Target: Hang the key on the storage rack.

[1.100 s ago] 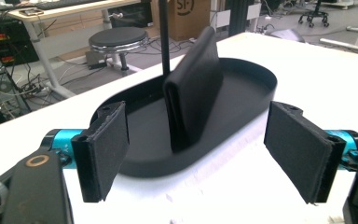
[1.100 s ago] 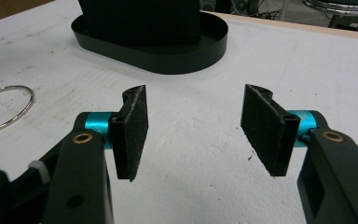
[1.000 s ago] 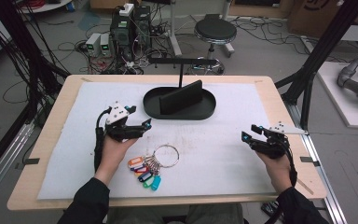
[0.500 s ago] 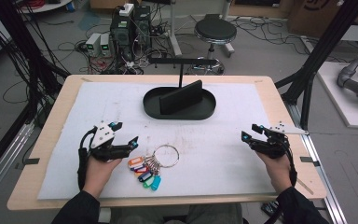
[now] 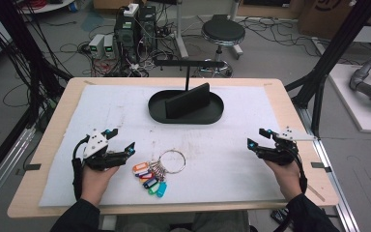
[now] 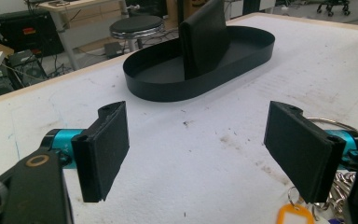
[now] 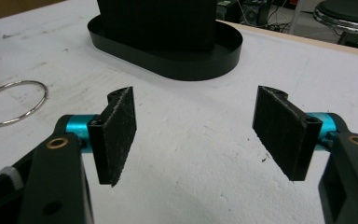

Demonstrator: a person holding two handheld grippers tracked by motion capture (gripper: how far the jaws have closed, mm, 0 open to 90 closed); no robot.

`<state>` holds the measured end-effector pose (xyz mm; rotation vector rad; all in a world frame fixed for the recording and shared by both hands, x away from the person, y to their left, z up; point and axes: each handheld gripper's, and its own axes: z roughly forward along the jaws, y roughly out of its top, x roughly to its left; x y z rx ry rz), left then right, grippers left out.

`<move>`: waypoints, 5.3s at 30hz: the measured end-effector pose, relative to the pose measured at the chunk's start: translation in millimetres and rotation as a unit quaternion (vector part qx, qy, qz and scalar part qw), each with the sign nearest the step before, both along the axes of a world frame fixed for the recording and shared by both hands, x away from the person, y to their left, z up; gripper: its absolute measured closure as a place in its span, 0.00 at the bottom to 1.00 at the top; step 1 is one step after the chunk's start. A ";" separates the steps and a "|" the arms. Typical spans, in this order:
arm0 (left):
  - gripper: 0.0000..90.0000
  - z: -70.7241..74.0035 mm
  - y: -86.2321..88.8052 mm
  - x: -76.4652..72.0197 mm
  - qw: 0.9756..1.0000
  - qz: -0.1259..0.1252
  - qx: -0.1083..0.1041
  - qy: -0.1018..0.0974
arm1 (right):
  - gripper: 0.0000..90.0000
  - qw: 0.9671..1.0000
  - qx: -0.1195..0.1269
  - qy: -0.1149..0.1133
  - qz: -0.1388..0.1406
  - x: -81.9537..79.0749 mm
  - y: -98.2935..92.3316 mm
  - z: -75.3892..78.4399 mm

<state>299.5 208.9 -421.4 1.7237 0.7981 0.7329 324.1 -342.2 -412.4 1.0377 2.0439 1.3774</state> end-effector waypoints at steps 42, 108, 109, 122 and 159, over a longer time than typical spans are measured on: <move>0.58 -5.5 -70.5 27.6 0.986 -0.132 0.007 0.101 | 0.27 1.000 -0.013 0.005 -0.013 -1.5 -3.2 -0.7; 0.96 9.5 -99.3 21.4 0.984 -0.153 0.053 0.071 | 0.28 1.000 -0.020 0.006 -0.007 -1.2 -1.6 -1.4; 0.96 10.7 -99.7 19.1 0.984 -0.159 0.053 0.067 | 0.28 1.000 -0.020 0.004 -0.007 -0.9 -1.3 -1.6; 0.92 10.2 -104.7 5.7 0.973 -0.217 0.034 0.069 | 0.28 1.000 -0.023 0.003 0.001 1.2 3.9 -1.7; 0.96 40.3 -80.1 9.9 0.977 -0.211 -0.002 0.031 | 0.29 1.000 -0.028 0.012 0.004 2.0 3.3 -3.1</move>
